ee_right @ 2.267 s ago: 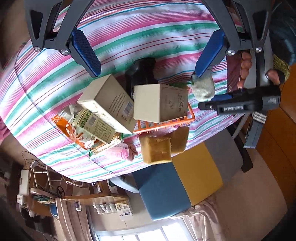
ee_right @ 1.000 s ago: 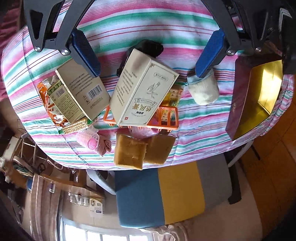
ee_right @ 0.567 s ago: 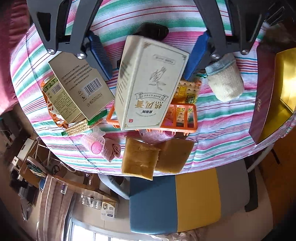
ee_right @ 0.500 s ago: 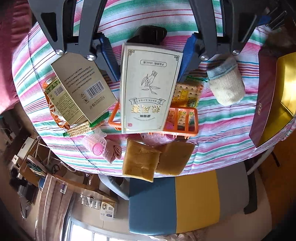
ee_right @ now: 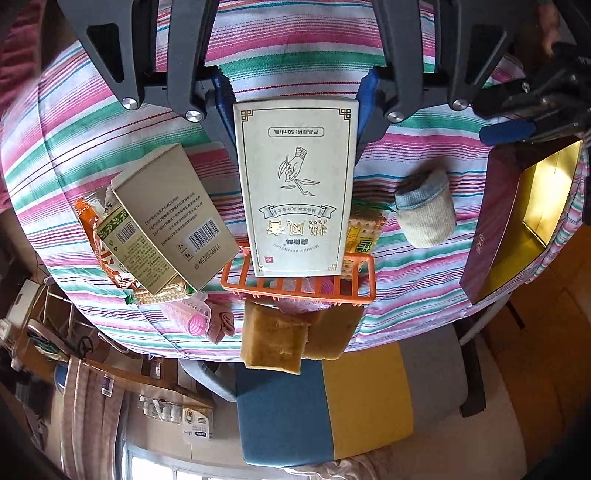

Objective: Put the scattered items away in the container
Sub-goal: 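Grasp the white medicine box with the right gripper while the left gripper holds the sock, then carry the sock and the white box over the gold tin with both grippers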

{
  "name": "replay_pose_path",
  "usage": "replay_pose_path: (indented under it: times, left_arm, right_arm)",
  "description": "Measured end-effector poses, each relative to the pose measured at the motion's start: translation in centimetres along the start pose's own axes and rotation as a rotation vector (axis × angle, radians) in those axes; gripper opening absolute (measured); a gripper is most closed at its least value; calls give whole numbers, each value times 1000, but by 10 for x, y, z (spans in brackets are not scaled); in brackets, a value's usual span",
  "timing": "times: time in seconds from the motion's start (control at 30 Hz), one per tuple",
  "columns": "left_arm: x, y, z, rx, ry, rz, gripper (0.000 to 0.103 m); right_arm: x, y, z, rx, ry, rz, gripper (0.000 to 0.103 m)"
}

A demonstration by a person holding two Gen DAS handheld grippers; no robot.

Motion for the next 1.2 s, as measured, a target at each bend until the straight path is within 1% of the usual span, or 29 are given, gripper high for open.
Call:
replay_pose_path:
  times: [0.2, 0.33, 0.4, 0.53, 0.6, 0.63, 0.67, 0.7, 0.77, 0.9, 0.93, 1.03, 1.2]
  left_arm:
    - [8, -41, -11, 25, -71, 117, 79]
    - [11, -57, -20, 45, -121, 144, 79]
    - [13, -63, -24, 50, -168, 158, 79]
    - [19, -69, -31, 61, -220, 187, 79]
    - [22, -68, -32, 59, -243, 185, 75]
    - [23, -67, -34, 58, -260, 179, 70]
    - [24, -67, -35, 61, -277, 171, 67]
    - [26, -66, -37, 62, -279, 166, 67]
    - [27, -63, -37, 49, -268, 153, 66]
    - [23, -57, -35, 24, -272, 120, 64]
    - [22, -56, -35, 20, -269, 113, 63]
    - [18, -51, -32, 7, -256, 86, 63]
    - [7, -29, -18, -48, -224, 30, 63]
  right_arm:
    - [-5, 0, -5, 0, -23, -20, 54]
    - [-9, 1, -11, 9, -40, -42, 55]
    - [-11, 2, -13, 6, -50, -50, 55]
    - [-14, 0, -13, -8, -57, -51, 55]
    - [-13, -1, -13, -13, -60, -46, 55]
    - [-13, -1, -13, -14, -62, -44, 56]
    - [-13, -2, -13, -16, -64, -43, 59]
    - [-13, -2, -13, -18, -64, -43, 63]
    - [-12, -3, -14, -18, -64, -43, 66]
    - [-9, -4, -14, -21, -47, -35, 66]
    - [-9, -4, -15, -21, -40, -31, 66]
    - [-6, -3, -13, -30, -19, -13, 57]
    - [-4, -2, -3, -52, -24, -2, 53]
Point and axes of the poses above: each gripper's, at about its wrist camera, not at the fingertips, and z roughly against the way its jaws point, x to its left, y to its underside, the point moved 1 cm from there along -z, roughly the way its jaws point, and after that the axes turned 11 degrees about x, right-handed, at the moved point
